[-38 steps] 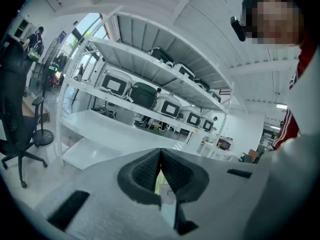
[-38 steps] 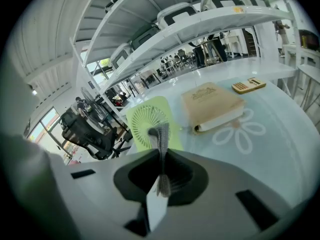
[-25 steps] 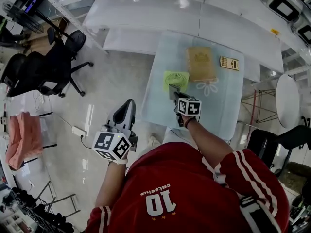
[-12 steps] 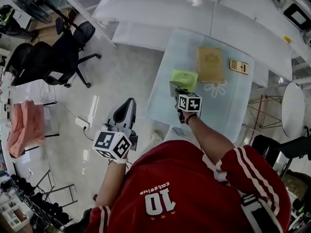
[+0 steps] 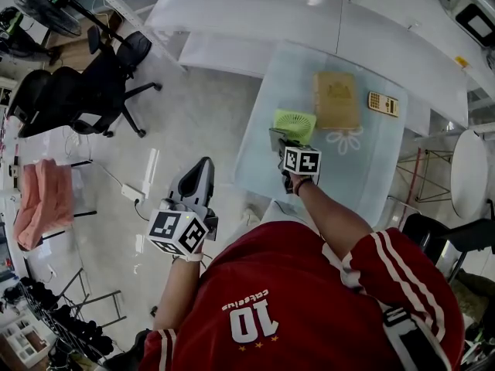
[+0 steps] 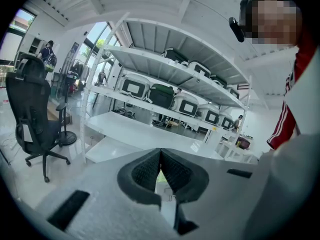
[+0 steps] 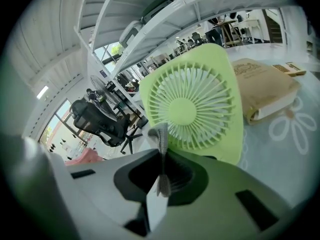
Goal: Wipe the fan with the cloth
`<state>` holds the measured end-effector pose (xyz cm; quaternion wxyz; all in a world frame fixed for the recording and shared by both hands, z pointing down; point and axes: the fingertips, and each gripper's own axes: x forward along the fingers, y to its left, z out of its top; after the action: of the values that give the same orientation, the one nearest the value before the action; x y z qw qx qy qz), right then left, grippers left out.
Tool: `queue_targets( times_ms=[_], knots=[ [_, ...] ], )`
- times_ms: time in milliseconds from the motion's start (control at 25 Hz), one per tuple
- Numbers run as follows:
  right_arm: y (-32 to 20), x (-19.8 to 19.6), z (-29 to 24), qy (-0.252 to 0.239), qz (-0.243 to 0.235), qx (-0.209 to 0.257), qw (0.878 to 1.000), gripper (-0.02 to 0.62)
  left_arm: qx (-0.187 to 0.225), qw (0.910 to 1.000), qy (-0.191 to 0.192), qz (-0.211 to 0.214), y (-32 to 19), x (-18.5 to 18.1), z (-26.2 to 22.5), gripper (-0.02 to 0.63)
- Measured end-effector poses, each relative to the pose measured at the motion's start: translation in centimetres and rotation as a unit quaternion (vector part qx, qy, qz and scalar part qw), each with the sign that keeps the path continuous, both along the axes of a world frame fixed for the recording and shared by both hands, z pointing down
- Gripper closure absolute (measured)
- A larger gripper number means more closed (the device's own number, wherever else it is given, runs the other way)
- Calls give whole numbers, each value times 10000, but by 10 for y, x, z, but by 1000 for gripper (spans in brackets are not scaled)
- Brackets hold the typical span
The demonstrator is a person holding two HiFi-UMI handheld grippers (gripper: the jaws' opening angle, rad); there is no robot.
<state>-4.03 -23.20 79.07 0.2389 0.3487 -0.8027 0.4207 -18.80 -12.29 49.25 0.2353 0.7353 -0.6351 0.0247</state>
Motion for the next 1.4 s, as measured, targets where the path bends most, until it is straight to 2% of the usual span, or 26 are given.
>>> queue_targets(
  times_ms=[680, 1400],
  knots=[
    [-7, 38, 7, 149, 450, -83, 9988, 572, 3, 9997, 78, 230, -17, 12, 3, 604],
    [-8, 101, 7, 264, 967, -124, 9949, 572, 97, 9973, 179, 706, -49, 56, 2, 604]
  ],
)
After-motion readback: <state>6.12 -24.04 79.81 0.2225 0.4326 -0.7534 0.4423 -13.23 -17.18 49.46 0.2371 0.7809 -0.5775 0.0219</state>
